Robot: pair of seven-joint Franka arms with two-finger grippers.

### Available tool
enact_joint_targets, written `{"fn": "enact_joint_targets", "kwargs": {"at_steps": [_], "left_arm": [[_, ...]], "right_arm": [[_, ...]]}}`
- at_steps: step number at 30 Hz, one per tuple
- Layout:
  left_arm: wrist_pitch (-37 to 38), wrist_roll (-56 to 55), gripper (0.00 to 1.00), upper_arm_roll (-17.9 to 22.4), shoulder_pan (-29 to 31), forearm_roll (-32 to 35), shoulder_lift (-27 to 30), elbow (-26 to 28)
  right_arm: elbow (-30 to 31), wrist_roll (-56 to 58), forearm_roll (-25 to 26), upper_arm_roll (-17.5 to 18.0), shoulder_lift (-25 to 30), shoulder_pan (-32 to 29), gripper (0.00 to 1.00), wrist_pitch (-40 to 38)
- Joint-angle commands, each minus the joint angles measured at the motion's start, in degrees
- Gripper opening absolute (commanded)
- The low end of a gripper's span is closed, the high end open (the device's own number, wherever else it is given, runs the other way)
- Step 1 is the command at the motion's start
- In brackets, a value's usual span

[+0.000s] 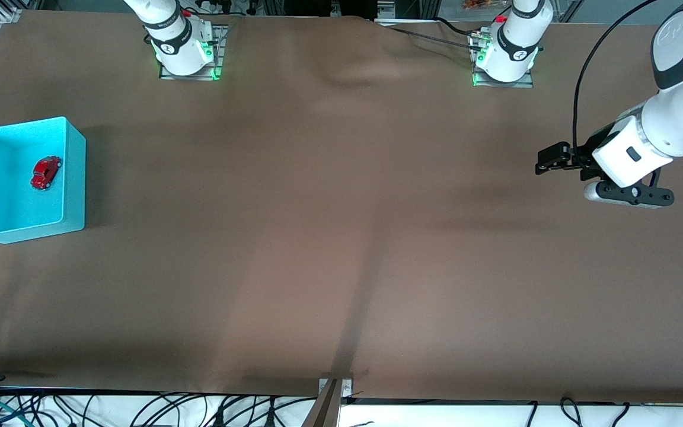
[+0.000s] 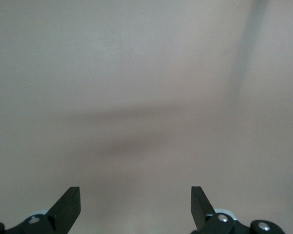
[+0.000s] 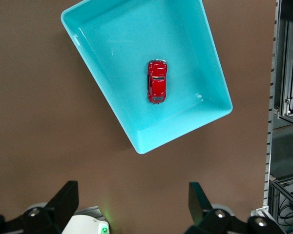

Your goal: Wind red beetle toy and store in blue box

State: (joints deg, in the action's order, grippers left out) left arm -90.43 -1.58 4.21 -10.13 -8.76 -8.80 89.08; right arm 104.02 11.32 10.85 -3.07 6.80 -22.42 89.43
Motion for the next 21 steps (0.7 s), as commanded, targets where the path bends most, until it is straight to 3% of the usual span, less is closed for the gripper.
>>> {"fn": "enact_joint_targets", "kwargs": {"at_steps": [1,12,21], "left_arm": [[0.3,0.3,1.00,0.1,0.0,-1.0,-0.5,-1.4],[0.3,0.4,1.00,0.2,-0.1,-1.0,-0.5,-1.4],[0.3,0.3,1.00,0.1,0.0,-1.0,-0.5,-1.4]], "right_arm": [[-3.4,-1.1,-0.7,0.9,-0.3,-0.8,1.00,-1.7],[-4.8,-4.1,-0.8,3.3,-0.6,-0.6,1.00,-1.9],[-5.7,-6.3,-2.9,7.4,-1.2,0.0,1.00,-3.4]]}}
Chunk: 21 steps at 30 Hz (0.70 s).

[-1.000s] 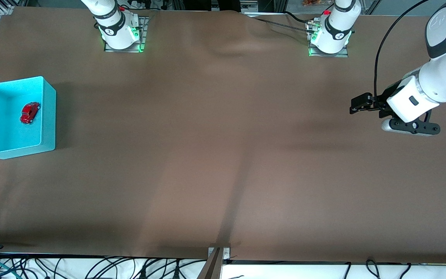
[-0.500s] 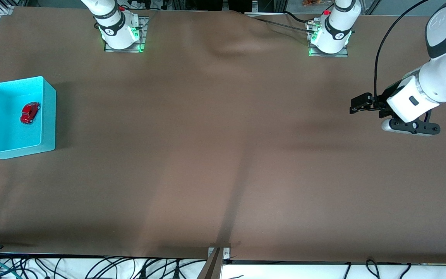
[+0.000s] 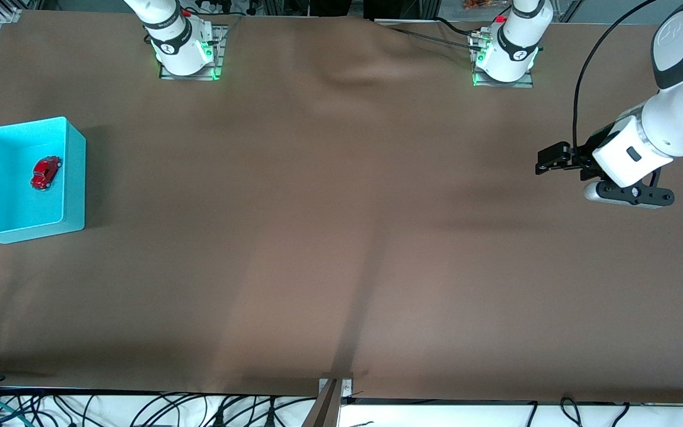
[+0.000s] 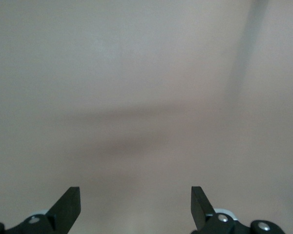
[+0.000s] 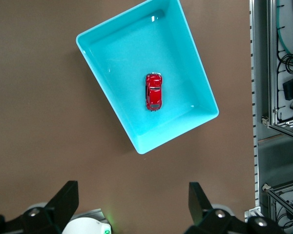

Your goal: Wind red beetle toy and store in blue box

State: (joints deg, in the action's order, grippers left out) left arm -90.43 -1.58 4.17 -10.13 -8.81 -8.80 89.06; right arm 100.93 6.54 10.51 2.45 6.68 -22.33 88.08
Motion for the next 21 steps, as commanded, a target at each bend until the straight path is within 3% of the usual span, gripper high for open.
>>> {"fn": "enact_joint_targets", "kwargs": {"at_steps": [1,21], "left_arm": [[0.3,0.3,1.00,0.0,-0.1,-0.9,-0.5,-1.3],[0.3,0.3,1.00,0.1,-0.1,-0.9,-0.4,-3.5]], "right_arm": [[-2.8,-1.5,-3.6,1.9,-1.1,0.0,1.00,-2.0],[-5.0,-10.8,-9.9,2.3,-1.5,12.2,1.00,-2.5]]}}
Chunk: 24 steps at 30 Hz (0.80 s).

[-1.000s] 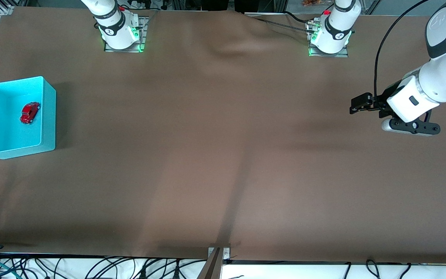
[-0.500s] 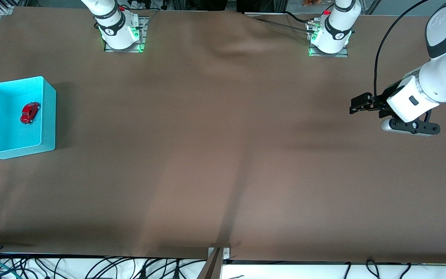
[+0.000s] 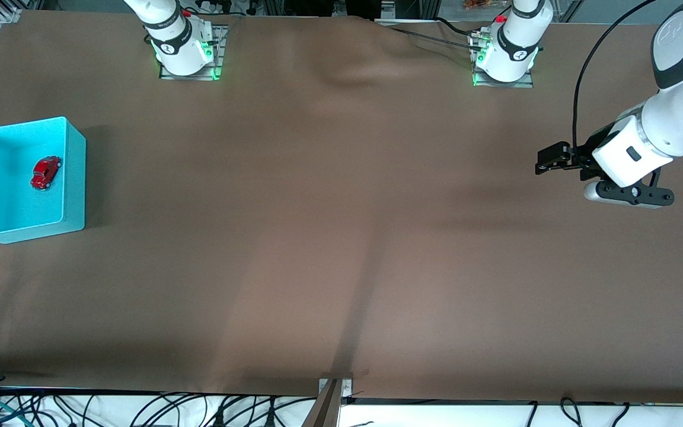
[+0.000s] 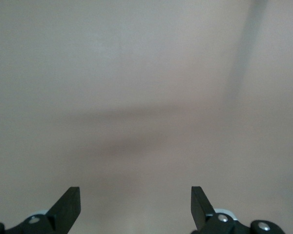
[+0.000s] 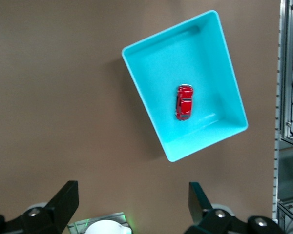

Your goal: Wind red beetle toy and store in blue box

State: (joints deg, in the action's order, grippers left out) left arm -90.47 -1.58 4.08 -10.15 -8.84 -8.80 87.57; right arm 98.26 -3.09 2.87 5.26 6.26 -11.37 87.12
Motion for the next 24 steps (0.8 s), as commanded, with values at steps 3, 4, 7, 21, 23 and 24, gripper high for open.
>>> {"fn": "enact_joint_targets", "kwargs": {"at_steps": [3,4,7,21,23,24], "left_arm": [[0.4,0.4,1.00,0.1,0.0,-0.8,-0.3,-2.0],[0.4,0.4,1.00,0.1,0.0,-0.8,-0.4,-2.0],[0.4,0.5,1.00,0.1,-0.1,-0.8,-0.4,-2.0],[0.5,1.0,1.00,0.1,-0.4,-0.8,-0.4,-2.0],[0.6,0.8,1.00,0.1,-0.4,-0.8,-0.4,-1.8],[0.6,0.8,1.00,0.1,-0.4,-0.8,-0.5,-1.7]], "right_arm": [[-2.8,-2.2,-3.3,-0.4,-1.1,1.7,1.00,-1.4],[-3.0,-2.5,-3.7,-0.5,-1.1,1.9,1.00,-1.6],[-3.1,-2.5,-3.7,-0.4,-1.1,2.0,1.00,-1.7],[-3.1,-1.2,-3.6,-0.2,-1.0,2.2,1.00,-2.4],[-3.1,-1.2,-3.6,-0.1,-1.0,2.2,1.00,-2.5],[-3.1,-1.2,-3.6,-0.1,-0.9,2.3,1.00,-2.6]]}}
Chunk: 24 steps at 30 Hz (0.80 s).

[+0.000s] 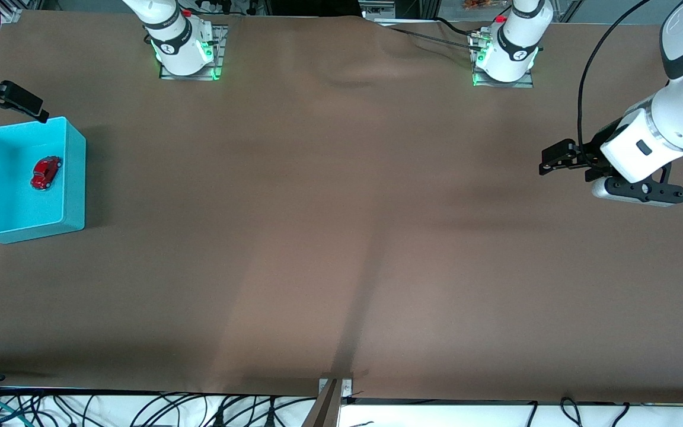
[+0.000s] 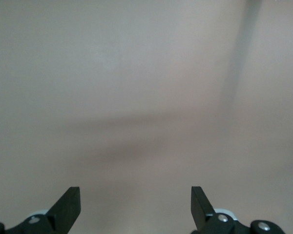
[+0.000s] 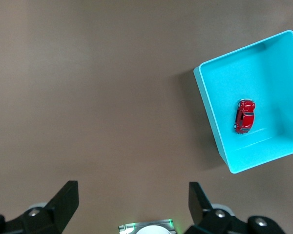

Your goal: Wind red beetle toy and store in blue box

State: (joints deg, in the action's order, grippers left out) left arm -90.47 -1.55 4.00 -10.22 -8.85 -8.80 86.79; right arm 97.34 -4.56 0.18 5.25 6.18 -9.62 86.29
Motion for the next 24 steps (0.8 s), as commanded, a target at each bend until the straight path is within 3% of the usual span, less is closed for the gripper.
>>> {"fn": "enact_joint_targets", "kwargs": {"at_steps": [1,24], "left_arm": [[0.5,0.8,1.00,0.2,-0.3,-0.8,-0.5,-0.8],[0.5,0.7,1.00,0.3,0.3,-0.8,-1.3,-1.1]], "right_arm": [[-2.2,0.3,-0.9,-0.1,-0.8,0.6,1.00,-1.8],[-3.1,0.1,-0.5,1.0,-1.2,1.2,1.00,-1.5]]}}
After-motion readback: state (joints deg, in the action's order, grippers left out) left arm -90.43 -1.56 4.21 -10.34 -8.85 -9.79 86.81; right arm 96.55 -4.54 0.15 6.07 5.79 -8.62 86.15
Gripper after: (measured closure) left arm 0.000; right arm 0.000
